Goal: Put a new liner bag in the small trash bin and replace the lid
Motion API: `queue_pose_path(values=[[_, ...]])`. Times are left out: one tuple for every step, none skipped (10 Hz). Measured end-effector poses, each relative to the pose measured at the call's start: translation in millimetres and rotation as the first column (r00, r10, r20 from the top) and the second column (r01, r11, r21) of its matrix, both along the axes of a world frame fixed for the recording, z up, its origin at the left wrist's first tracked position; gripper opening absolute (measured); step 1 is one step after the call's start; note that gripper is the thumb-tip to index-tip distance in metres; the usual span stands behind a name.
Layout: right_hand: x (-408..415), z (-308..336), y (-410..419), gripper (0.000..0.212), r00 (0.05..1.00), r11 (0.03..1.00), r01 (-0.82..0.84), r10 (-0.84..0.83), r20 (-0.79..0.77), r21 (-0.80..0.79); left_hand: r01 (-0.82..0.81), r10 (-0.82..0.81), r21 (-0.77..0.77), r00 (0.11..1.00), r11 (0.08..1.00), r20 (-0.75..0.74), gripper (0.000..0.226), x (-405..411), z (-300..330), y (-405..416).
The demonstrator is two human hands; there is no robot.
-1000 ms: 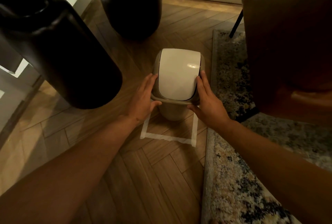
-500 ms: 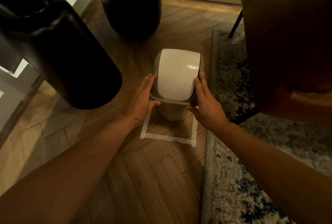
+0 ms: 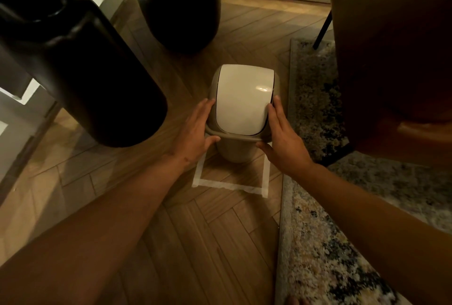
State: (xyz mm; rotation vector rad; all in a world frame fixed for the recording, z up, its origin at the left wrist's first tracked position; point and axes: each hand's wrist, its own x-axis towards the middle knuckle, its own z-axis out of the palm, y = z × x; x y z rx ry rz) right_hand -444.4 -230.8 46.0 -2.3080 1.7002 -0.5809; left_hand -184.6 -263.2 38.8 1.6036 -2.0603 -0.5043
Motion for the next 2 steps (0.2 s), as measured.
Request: queue_pose_path(values=[[0.5,6.0,2.0,0.108,1.000,1.000,-0.015,0.015,0.010,0.002,0.024,-0.024,-0.002,0.999,1.000,-0.041,0.099,-1.5,6.8,5.1],[-0.5,8.5,2.9,0.105,0.999,1.000,-0.021,0.022,0.035,-0.020,0.022,-0.021,0.016,0.999,1.000,-0.043,0.099,-1.8,8.7,4.8]])
